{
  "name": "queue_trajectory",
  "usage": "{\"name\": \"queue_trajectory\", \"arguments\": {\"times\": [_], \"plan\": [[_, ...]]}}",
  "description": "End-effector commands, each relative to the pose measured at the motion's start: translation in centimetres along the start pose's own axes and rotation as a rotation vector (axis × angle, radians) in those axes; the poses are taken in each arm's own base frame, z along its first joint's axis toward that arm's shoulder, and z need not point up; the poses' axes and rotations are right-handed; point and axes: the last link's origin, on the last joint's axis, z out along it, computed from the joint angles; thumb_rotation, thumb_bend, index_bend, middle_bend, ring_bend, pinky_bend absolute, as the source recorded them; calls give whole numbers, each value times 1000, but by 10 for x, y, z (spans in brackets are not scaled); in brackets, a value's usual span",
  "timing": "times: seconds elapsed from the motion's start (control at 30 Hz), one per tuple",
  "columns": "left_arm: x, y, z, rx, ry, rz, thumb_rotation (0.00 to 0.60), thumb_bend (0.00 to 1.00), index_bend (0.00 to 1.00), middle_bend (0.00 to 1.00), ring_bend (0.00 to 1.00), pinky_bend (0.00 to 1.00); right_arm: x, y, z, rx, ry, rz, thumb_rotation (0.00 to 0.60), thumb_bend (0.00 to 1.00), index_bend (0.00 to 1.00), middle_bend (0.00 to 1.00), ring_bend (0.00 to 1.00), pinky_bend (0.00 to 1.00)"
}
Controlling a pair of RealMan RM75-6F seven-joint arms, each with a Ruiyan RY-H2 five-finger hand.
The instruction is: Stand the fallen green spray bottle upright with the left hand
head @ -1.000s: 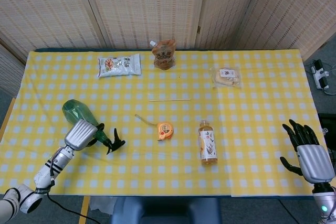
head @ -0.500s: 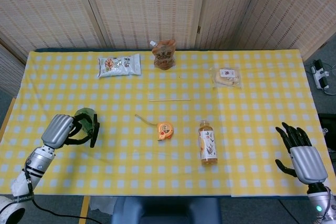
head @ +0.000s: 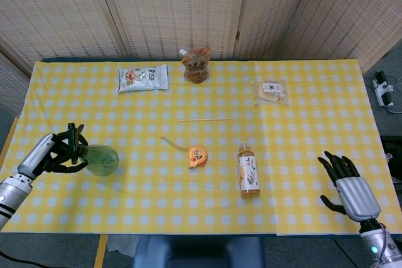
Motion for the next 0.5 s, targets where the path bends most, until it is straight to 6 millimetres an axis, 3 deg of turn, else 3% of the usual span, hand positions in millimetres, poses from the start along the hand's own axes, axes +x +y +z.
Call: {"name": "queue_trajectory", "arguments": {"times": [0.03,0.5], "plan": [[2,-2,1,63,-46,-33,600,551,797,1000,1000,1000,1,0,-1,-1,3,1,600,307,0,0,0,0],[-9,-22,14,79,-82,-54,600,550,790,1000,1000,1000,1,-1,-2,0,1,2,600,307,0,0,0,0]]}}
